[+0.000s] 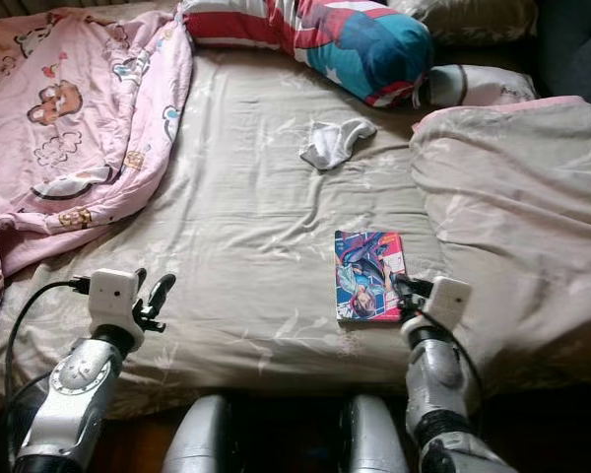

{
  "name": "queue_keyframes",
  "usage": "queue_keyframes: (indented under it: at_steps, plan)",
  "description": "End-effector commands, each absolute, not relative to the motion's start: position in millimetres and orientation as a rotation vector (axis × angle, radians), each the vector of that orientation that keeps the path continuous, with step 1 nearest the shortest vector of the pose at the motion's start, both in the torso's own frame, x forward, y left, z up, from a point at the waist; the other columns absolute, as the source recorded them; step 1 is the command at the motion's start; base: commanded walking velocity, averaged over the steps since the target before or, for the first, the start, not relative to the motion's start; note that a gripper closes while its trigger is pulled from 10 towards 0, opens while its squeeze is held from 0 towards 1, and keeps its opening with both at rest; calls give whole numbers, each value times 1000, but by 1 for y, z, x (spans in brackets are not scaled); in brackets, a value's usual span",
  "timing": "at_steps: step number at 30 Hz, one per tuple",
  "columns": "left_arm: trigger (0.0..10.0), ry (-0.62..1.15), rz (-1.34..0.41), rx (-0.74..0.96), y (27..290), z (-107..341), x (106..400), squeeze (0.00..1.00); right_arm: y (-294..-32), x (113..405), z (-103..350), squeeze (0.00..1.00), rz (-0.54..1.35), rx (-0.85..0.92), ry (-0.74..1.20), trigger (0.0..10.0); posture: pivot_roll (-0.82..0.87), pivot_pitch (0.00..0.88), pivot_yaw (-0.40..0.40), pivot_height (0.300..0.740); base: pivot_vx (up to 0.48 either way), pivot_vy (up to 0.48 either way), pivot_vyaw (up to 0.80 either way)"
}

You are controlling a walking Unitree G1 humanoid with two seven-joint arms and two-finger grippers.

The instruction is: Clean up the room

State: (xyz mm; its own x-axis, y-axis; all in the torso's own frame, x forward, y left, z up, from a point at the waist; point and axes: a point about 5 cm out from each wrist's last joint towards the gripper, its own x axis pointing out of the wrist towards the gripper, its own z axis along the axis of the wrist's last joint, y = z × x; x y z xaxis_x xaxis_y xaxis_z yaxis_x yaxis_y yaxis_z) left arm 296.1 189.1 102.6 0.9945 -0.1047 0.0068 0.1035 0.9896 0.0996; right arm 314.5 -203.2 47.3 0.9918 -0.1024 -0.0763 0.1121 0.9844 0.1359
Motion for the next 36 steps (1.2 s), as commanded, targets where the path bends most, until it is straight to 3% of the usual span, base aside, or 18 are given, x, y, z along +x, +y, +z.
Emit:
queue_keyframes:
  at_steps: [1, 8, 16, 22, 25, 36]
  plan:
    - [10000, 3, -83, 87, 192, 96, 296, 0, -202, 307, 46, 0, -120, 70, 34, 10000, 44, 173, 48, 634, 0, 0, 0]
    - [10000, 7, -66, 67, 187, 88, 309, 0, -206, 302, 44, 0, -139, 33, 23, 10000, 17, 128, 13, 643, 0, 0, 0]
    - [10000, 70, 0, 50, 205, 67, 307, 0, -207, 309, 43, 0, -138, 34, 90, 10000, 21, 98, -25, 688, 0, 0, 0]
    - [10000, 221, 54, 61, 221, 34, 294, 0, -205, 307, 34, 0, -138, 20, 165, 10000, 28, 75, -41, 728, 0, 0, 0]
    - [10000, 366, 69, 56, 227, 9, 282, 0, -198, 288, 0, 0, -83, 2, 397, 10000, 31, 44, -40, 738, 0, 0, 0]
    - [10000, 688, 123, 39, 236, -40, 235, 0, -194, 245, -44, 0, -63, -9, 676, 10000, -8, 0, -36, 738, 0, 0, 0]
